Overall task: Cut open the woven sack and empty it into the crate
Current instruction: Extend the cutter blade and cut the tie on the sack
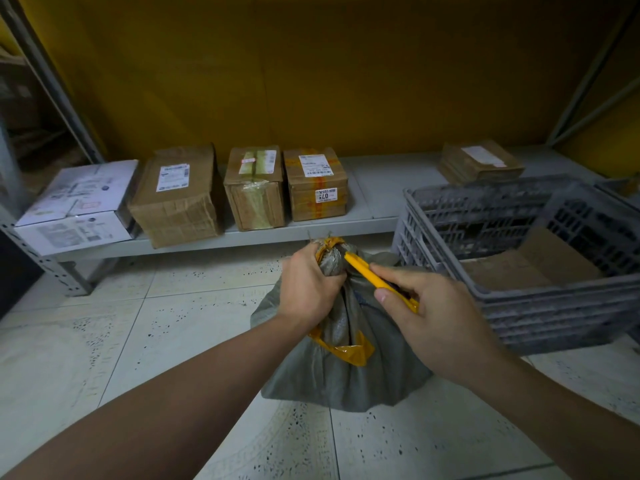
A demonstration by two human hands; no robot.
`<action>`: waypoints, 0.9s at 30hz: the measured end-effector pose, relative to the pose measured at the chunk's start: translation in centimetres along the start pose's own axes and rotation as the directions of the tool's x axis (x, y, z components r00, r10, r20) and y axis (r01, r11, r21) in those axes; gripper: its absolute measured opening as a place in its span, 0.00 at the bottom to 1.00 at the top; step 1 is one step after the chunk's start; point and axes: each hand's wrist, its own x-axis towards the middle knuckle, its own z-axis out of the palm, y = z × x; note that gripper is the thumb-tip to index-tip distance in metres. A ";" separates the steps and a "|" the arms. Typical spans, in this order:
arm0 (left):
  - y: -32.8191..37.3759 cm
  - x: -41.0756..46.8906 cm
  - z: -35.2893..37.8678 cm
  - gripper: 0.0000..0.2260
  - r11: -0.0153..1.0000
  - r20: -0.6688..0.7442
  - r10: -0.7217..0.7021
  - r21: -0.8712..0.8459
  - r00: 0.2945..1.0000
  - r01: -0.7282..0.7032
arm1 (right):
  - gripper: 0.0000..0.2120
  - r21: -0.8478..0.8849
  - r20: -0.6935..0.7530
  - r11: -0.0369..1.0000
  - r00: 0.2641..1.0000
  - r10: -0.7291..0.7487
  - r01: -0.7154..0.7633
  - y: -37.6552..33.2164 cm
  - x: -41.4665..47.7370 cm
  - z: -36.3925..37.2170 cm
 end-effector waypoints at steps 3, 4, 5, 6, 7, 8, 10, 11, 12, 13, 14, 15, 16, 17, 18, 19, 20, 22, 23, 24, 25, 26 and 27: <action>0.3 0.1 -0.3 0.12 0.997 -0.012 0.048 0.056 0.999 -0.047 | 0.17 0.070 0.017 0.997 1.000 0.017 -0.018 0.3 -0.1 0.2; 0.3 0.1 -0.4 0.12 0.997 -0.015 0.057 0.059 0.998 -0.056 | 0.16 0.102 0.028 0.994 0.999 0.028 -0.031 0.5 -0.2 0.3; 0.3 0.1 -0.5 0.11 0.997 -0.018 0.061 0.055 0.998 -0.060 | 0.16 0.147 0.042 0.988 0.998 0.042 -0.048 0.7 -0.2 0.5; 0.2 0.1 -0.4 0.11 0.997 -0.020 0.058 0.047 0.998 -0.057 | 0.15 0.204 0.058 0.976 0.996 0.062 -0.073 0.8 -0.2 0.6; 0.1 0.1 -0.3 0.11 0.998 -0.019 0.047 0.030 0.999 -0.046 | 0.15 0.276 0.073 0.956 0.994 0.087 -0.104 0.9 -0.2 0.7; 0.1 0.2 -0.2 0.11 1.000 -0.017 0.029 -0.003 0.999 -0.029 | 0.15 0.361 0.094 0.921 0.989 0.118 -0.145 0.9 -0.2 0.9; 0.1 0.3 0.0 0.12 0.998 -0.016 0.008 -0.063 1.000 -0.009 | 0.16 0.496 0.142 0.839 0.974 0.176 -0.224 0.7 -0.4 1.0; 0.1 0.4 0.0 0.13 0.998 -0.017 0.019 -0.067 1.000 -0.020 | 0.16 0.514 0.148 0.824 0.971 0.186 -0.237 0.5 -0.5 1.1; 0.0 0.4 0.0 0.13 0.998 -0.019 0.042 -0.049 0.999 -0.043 | 0.16 0.491 0.131 0.842 0.975 0.182 -0.223 0.5 -0.5 1.2; -0.2 0.5 0.0 0.13 0.997 -0.021 0.071 -0.024 0.997 -0.072 | 0.16 0.429 0.099 0.883 0.982 0.162 -0.189 0.6 -0.6 1.1; -0.3 0.5 -0.2 0.13 0.995 -0.022 0.097 0.004 0.995 -0.097 | 0.16 0.347 0.076 0.925 0.988 0.138 -0.156 0.7 -0.5 1.0; -0.4 0.5 -0.3 0.12 0.992 -0.020 0.122 0.034 0.992 -0.121 | 0.16 0.271 0.064 0.954 0.991 0.119 -0.132 0.8 -0.5 0.8; -0.5 0.6 -0.5 0.12 0.986 -0.019 0.149 0.074 0.989 -0.147 | 0.17 0.208 0.053 0.971 0.993 0.106 -0.115 0.8 -0.4 0.6; -0.6 0.8 -0.5 0.11 0.977 -0.019 0.179 0.122 0.984 -0.176 | 0.17 0.151 0.037 0.984 0.995 0.090 -0.095 0.7 -0.4 0.5; -0.6 0.9 -0.6 0.11 0.965 -0.023 0.204 0.172 0.979 -0.197 | 0.18 0.099 0.015 0.992 0.997 0.073 -0.074 0.6 -0.4 0.5; -0.6 0.9 -0.5 0.11 0.955 -0.031 0.222 0.210 0.974 -0.211 | 0.18 0.062 -0.007 0.997 0.998 0.056 -0.055 0.4 -0.5 0.6; -0.6 0.9 -0.5 0.12 0.948 -0.037 0.230 0.237 0.973 -0.215 | 0.18 0.048 -0.023 0.998 0.999 0.045 -0.044 0.3 -0.7 0.7; -0.7 0.7 -0.4 0.13 0.942 -0.037 0.233 0.255 0.972 -0.216 | 0.18 0.042 -0.032 0.998 0.999 0.043 -0.041 0.1 -1.0 1.0; -0.6 0.5 -0.4 0.13 0.948 -0.036 0.224 0.239 0.974 -0.209 | 0.18 0.050 -0.029 0.998 0.998 0.051 -0.049 0.1 -1.1 1.2; -0.5 0.3 -0.3 0.12 0.964 -0.036 0.191 0.196 0.981 -0.181 | 0.17 0.092 -0.020 0.993 0.997 0.071 -0.069 0.2 -1.1 1.3; -0.1 0.2 -0.3 0.11 0.982 -0.035 0.149 0.126 0.988 -0.144 | 0.16 0.172 -0.001 0.980 0.994 0.106 -0.104 0.2 -1.1 1.3; 0.3 0.2 -0.2 0.11 0.994 -0.034 0.099 0.053 0.995 -0.097 | 0.15 0.272 0.024 0.950 0.988 0.152 -0.153 0.2 -1.0 1.4; 0.6 0.2 0.0 0.11 0.999 -0.030 0.050 -0.014 0.998 -0.050 | 0.15 0.371 0.054 0.906 0.979 0.196 -0.202 0.1 -0.8 1.5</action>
